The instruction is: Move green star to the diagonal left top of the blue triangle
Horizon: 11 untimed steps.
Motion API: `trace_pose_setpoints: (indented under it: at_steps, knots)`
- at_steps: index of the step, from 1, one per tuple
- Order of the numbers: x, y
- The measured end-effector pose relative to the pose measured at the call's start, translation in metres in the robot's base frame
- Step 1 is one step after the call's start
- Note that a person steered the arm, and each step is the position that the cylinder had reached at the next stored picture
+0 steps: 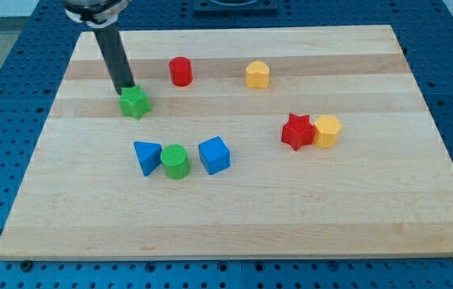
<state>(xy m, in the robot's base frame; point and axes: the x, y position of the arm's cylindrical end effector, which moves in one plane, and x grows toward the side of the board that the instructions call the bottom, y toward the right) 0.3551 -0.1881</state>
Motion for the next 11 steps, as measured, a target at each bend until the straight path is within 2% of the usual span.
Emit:
trace_pose_setpoints:
  at_steps: [1,2,3,4,7,8,9,10,11]
  knots:
    - [0.022,0.003]
    - [0.019,0.006]
    - [-0.013,0.0]
    - [-0.022,0.011]
    - [0.031,-0.003]
    - [0.025,-0.003]
    - [0.002,0.007]
    - [0.016,0.035]
    - [0.022,0.029]
